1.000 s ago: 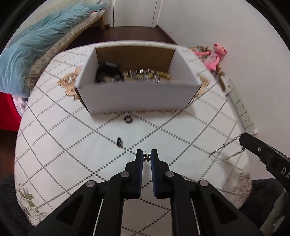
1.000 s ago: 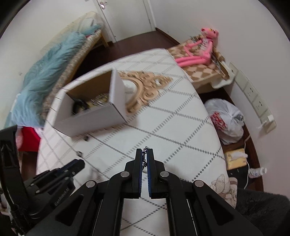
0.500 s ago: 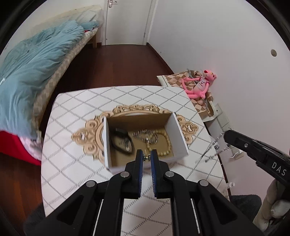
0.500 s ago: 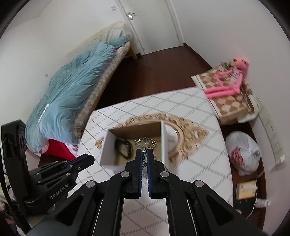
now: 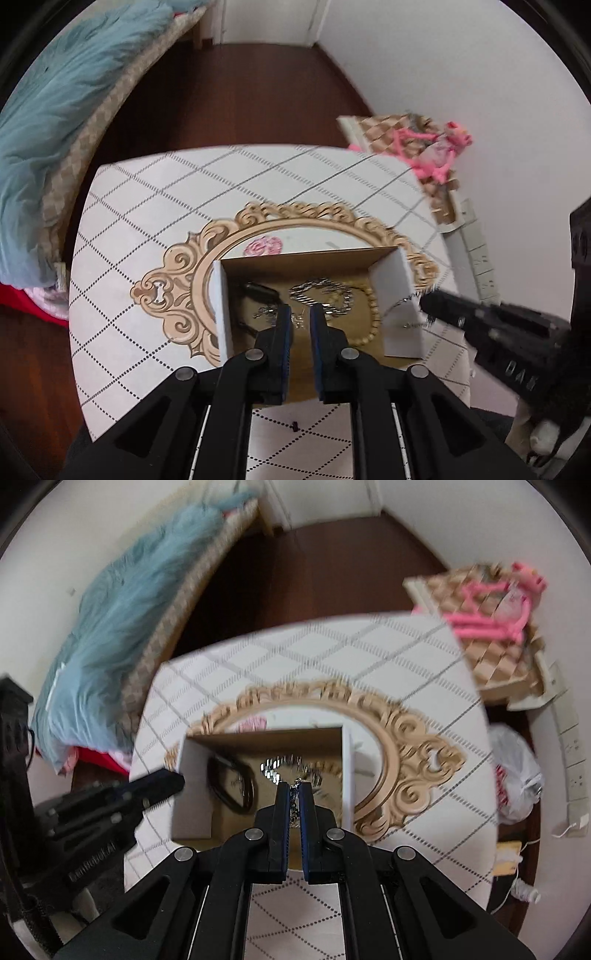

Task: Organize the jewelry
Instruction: 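Carry the chain and charm over the box and lower them inside, then open both grippers and withdraw them from the box toward the black rings, then grasp a black ring with the left gripper while the right grasps another ring, then carry both black rings over the box and lower them inside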

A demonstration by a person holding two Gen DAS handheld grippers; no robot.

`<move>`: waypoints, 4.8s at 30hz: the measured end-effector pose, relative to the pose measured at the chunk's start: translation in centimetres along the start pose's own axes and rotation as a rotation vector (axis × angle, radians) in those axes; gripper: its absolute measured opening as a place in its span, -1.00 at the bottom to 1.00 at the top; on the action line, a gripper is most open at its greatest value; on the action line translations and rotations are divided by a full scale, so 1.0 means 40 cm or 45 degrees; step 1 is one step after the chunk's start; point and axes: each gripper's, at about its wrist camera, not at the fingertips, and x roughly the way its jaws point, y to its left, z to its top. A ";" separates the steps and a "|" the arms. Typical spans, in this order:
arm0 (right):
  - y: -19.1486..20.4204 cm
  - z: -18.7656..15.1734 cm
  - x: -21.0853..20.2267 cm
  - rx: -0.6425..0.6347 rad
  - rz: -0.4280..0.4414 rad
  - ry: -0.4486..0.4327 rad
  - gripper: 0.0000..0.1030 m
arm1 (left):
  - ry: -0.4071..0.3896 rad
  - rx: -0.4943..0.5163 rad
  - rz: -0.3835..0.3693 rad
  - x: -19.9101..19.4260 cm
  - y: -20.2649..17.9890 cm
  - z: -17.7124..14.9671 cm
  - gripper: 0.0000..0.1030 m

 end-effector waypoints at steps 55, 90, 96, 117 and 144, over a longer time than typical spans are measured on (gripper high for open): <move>-0.146 -0.417 0.047 0.184 -0.423 -0.044 0.89 | -0.139 0.008 0.351 0.062 -0.018 -0.392 0.70; -0.132 -0.414 0.043 0.225 -0.304 -0.119 0.89 | -0.194 -0.078 0.185 0.045 0.080 -0.394 -0.91; -0.029 -0.394 0.084 0.150 -0.128 -0.137 0.88 | -0.205 -0.151 0.232 0.002 0.174 -0.412 -0.91; 0.180 -0.349 0.236 -0.191 -0.298 -0.243 -0.75 | -0.138 -0.310 0.540 0.017 0.288 -0.441 0.56; -0.112 -0.453 0.092 0.113 -0.369 -0.268 -0.75 | -0.162 0.027 0.224 0.142 -0.040 -0.405 -0.81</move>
